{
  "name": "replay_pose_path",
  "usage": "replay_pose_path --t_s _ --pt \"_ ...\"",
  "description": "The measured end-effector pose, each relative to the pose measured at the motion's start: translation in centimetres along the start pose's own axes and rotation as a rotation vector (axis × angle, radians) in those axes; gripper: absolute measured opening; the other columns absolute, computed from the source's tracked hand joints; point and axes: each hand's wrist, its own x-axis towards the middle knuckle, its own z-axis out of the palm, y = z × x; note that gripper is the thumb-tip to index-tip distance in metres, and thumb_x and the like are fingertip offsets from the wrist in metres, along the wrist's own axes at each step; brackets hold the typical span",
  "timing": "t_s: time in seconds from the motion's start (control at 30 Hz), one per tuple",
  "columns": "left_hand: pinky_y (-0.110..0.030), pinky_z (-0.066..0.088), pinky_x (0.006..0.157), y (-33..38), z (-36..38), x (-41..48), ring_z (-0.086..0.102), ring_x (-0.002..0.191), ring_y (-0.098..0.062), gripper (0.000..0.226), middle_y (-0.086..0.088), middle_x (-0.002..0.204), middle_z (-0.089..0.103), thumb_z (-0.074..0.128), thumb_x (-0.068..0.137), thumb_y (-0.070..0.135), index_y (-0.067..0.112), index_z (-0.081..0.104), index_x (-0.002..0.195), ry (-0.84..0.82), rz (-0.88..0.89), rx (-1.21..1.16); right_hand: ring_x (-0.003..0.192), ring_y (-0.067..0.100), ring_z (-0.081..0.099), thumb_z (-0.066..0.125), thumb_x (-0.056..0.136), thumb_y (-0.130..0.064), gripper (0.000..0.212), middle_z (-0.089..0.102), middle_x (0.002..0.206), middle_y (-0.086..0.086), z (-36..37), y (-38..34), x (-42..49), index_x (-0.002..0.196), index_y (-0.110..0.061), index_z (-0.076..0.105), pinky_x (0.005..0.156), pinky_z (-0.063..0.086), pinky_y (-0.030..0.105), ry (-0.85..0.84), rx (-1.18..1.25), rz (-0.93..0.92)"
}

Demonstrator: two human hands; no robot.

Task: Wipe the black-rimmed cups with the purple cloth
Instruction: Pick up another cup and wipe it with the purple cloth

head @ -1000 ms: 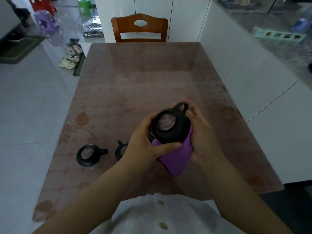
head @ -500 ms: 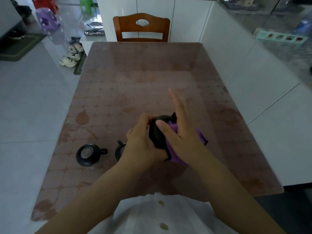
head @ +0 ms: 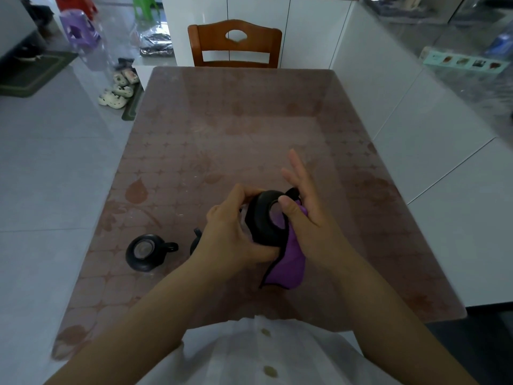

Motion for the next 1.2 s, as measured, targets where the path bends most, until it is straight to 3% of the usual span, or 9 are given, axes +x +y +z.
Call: replay_pose_path --t_s 0.1,0.17,0.27,0.43,0.53,0.67,0.9,1.07,1.2 --pt "-0.048 0.044 0.097 -0.1 -0.2 0.3 0.058 0.104 -0.003 0.065 0.027 0.112 0.054 0.078 0.052 0.045 0.046 0.041 0.105 -0.039 0.017 0.010 0.138 -0.005 0.022 0.038 0.094 -0.035 0.057 0.026 0.153 -0.008 0.0 0.9 -0.1 0.144 -0.040 0.012 0.111 0.028 0.018 0.025 0.016 0.003" --pt "-0.035 0.047 0.095 -0.2 -0.4 0.5 0.058 0.104 0.000 0.069 0.026 0.112 0.056 0.083 0.051 0.043 0.042 0.043 0.107 -0.078 0.009 -0.015 0.136 -0.005 0.026 0.041 0.094 -0.035 0.055 0.028 0.152 -0.009 -0.5 1.4 -0.2 0.144 -0.038 0.016 0.109 0.030 0.017 0.012 0.080 0.026" --pt "-0.013 0.047 0.089 -0.4 -1.0 0.6 0.056 0.107 0.005 0.072 0.018 0.110 0.060 0.091 0.050 0.032 0.028 0.048 0.108 -0.103 -0.046 -0.169 0.132 -0.002 0.037 0.045 0.089 -0.037 0.058 0.037 0.148 -0.010 -2.2 1.8 -0.6 0.142 -0.040 0.022 0.110 0.033 0.027 0.021 0.167 0.056" --pt "-0.007 0.047 0.082 0.1 -1.3 0.5 0.059 0.097 0.011 0.065 0.014 0.107 0.062 0.082 0.048 0.030 0.026 0.049 0.103 -0.126 -0.142 -0.364 0.132 0.002 0.040 0.048 0.083 -0.059 0.065 0.035 0.148 -0.015 -2.8 0.8 -0.7 0.141 -0.046 0.021 0.111 0.034 0.033 0.058 0.154 0.051" --pt "-0.010 0.049 0.079 0.5 -0.8 0.5 0.062 0.098 0.005 0.068 0.011 0.106 0.064 0.087 0.048 0.034 0.024 0.049 0.103 -0.148 -0.143 -0.436 0.136 0.000 0.029 0.038 0.085 -0.054 0.064 0.027 0.153 -0.009 -1.0 -0.1 -0.3 0.144 -0.042 0.017 0.111 0.032 0.025 0.087 0.087 0.027" --pt "-0.016 0.052 0.077 0.8 -0.5 0.2 0.065 0.099 -0.009 0.066 0.013 0.097 0.069 0.086 0.048 0.037 0.022 0.050 0.101 -0.157 -0.162 -0.583 0.130 0.003 0.041 0.043 0.082 -0.057 0.062 0.036 0.147 -0.010 0.1 -0.4 -0.4 0.139 -0.052 0.019 0.099 0.045 0.021 0.124 0.204 0.024" --pt "-0.015 0.050 0.082 1.0 -0.6 -0.4 0.065 0.104 -0.008 0.084 0.011 0.105 0.070 0.087 0.039 0.053 0.022 0.051 0.108 -0.193 -0.177 -0.639 0.118 0.009 0.056 0.042 0.083 -0.058 0.062 0.052 0.133 -0.007 0.0 0.2 -0.5 0.141 -0.045 0.024 0.101 0.047 0.036 0.203 0.295 0.082" --pt "-0.011 0.049 0.081 2.0 -0.5 -0.8 0.062 0.101 0.002 0.065 0.010 0.110 0.063 0.079 0.055 0.026 0.024 0.048 0.111 -0.175 -0.113 -0.543 0.131 0.004 0.040 0.031 0.083 -0.064 0.060 0.040 0.145 -0.012 -0.6 -1.6 -0.7 0.138 -0.040 0.029 0.111 0.033 0.035 0.273 0.207 0.058" --pt "-0.024 0.052 0.089 1.7 -0.3 -0.9 0.062 0.111 -0.011 0.076 0.011 0.113 0.066 0.085 0.051 0.041 0.023 0.048 0.114 -0.187 -0.080 -0.620 0.134 0.005 0.035 0.033 0.089 -0.055 0.059 0.032 0.150 -0.007 0.0 -2.5 -1.0 0.143 -0.035 0.022 0.111 0.035 0.031 0.200 0.185 0.016"
